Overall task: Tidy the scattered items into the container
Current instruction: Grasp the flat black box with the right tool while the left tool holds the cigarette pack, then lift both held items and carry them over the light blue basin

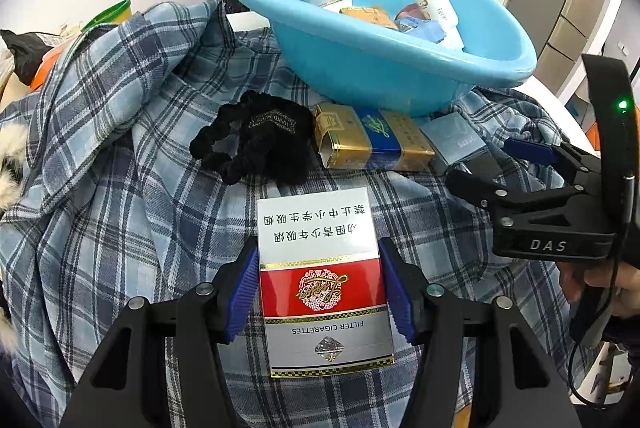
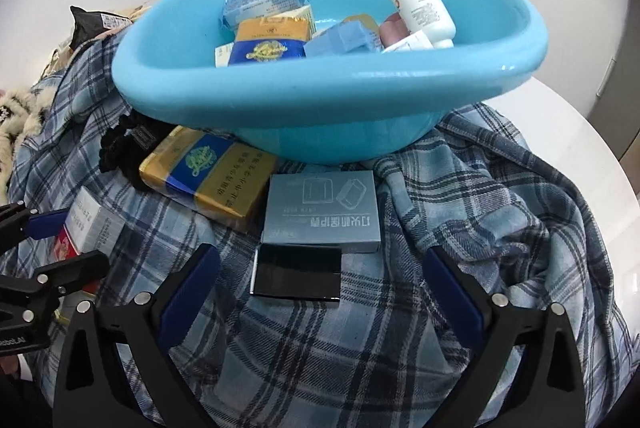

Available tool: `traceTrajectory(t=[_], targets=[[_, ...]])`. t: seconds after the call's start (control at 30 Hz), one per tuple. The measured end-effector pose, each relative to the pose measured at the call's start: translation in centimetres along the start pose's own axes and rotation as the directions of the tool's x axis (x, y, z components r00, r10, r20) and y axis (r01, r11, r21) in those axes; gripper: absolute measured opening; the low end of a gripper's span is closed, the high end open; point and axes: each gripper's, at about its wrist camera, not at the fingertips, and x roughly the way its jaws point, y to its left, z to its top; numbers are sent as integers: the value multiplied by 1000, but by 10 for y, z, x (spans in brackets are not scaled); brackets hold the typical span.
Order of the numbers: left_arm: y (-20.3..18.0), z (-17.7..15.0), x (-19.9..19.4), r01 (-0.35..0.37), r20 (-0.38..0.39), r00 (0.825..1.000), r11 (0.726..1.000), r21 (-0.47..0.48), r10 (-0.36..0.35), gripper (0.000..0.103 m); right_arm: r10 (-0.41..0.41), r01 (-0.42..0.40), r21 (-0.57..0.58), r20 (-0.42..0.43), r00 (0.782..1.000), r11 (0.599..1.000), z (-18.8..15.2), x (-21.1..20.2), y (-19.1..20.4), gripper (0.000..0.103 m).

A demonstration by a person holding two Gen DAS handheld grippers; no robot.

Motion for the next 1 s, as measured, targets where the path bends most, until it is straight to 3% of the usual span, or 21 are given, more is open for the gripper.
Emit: traceTrajectory(t=[0.03,0.07,0.43,0.63,1.0], targets=[[-1,0,0,0,2,1000,1000,2,0,60,16,-16,-5,-3,1000,1000,-2,1,0,45],[-1,1,-1,3,4,1000,1000,4,-3,60,9,-9,-18,-13,1000,1000,-3,1,1,40],[-7,-2,3,11,2,1000,1000,-4,-11,60,12,-12,-21,-24,1000,1000,-15,-17,-10,40],[-6,-3,-1,-24,51,998,999,-22,25,60,17,-17,14,22,1000,1000,-24,-34,-9,41],[-11,0,-2,-14,60,998,999,-31,15,60,-19,15,41,83,996,999,-31,-63,-20,40]])
